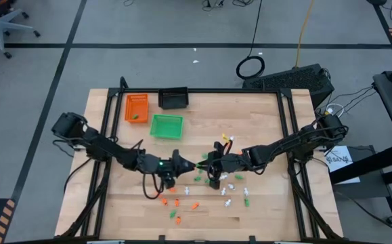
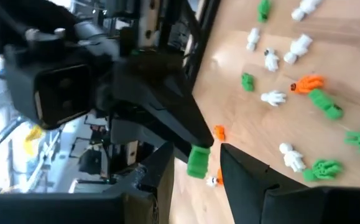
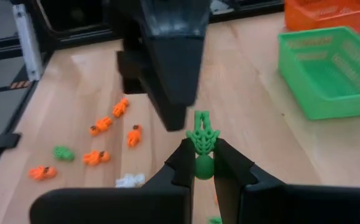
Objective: Sort Halloween decoration
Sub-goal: Put the green skeleton toy into the orange bin
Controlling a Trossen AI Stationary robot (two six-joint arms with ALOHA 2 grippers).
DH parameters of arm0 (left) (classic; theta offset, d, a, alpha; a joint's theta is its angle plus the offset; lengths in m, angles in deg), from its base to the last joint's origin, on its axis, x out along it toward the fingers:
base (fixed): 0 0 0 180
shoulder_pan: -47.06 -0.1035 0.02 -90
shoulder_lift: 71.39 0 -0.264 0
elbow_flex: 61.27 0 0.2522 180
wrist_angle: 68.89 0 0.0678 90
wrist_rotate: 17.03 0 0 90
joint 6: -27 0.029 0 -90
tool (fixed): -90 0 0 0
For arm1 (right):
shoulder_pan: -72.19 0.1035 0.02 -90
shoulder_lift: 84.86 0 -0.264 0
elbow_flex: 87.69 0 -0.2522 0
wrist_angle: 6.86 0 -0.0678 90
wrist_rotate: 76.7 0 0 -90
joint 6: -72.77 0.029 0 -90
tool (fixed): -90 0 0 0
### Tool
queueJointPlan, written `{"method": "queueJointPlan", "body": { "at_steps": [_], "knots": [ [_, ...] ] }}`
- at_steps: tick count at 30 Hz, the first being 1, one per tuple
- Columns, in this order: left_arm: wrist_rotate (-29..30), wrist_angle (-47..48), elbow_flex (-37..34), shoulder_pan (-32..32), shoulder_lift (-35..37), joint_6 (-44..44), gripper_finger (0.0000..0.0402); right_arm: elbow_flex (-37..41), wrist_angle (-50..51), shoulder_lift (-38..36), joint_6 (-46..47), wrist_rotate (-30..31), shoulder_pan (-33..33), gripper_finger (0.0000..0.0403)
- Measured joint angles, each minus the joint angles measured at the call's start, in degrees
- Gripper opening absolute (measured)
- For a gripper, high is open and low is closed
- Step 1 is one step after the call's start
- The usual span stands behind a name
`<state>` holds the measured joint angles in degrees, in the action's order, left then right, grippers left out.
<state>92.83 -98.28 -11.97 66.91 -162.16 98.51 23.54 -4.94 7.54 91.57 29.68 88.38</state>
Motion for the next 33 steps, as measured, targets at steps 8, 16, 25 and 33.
{"method": "queueJointPlan", "body": {
  "at_steps": [8,16,25,33],
  "knots": [
    [4.82,0.06,1.54,-0.07,-2.24,2.97,0.0125,0.00,0.00,0.00,0.03,-0.20,0.02,0.0019],
    [1.68,-0.07,1.54,0.00,-2.28,4.39,0.0123,0.00,-0.20,0.00,0.09,-3.52,-0.01,0.0019],
    [0.30,0.17,1.54,0.00,-2.28,3.95,0.0071,0.00,-0.17,0.00,0.08,-4.74,-0.07,0.0019],
    [-3.48,0.21,1.54,-0.02,-2.28,3.91,0.0036,0.00,0.14,0.00,0.02,-4.91,-0.07,0.0019]
  ]
}}
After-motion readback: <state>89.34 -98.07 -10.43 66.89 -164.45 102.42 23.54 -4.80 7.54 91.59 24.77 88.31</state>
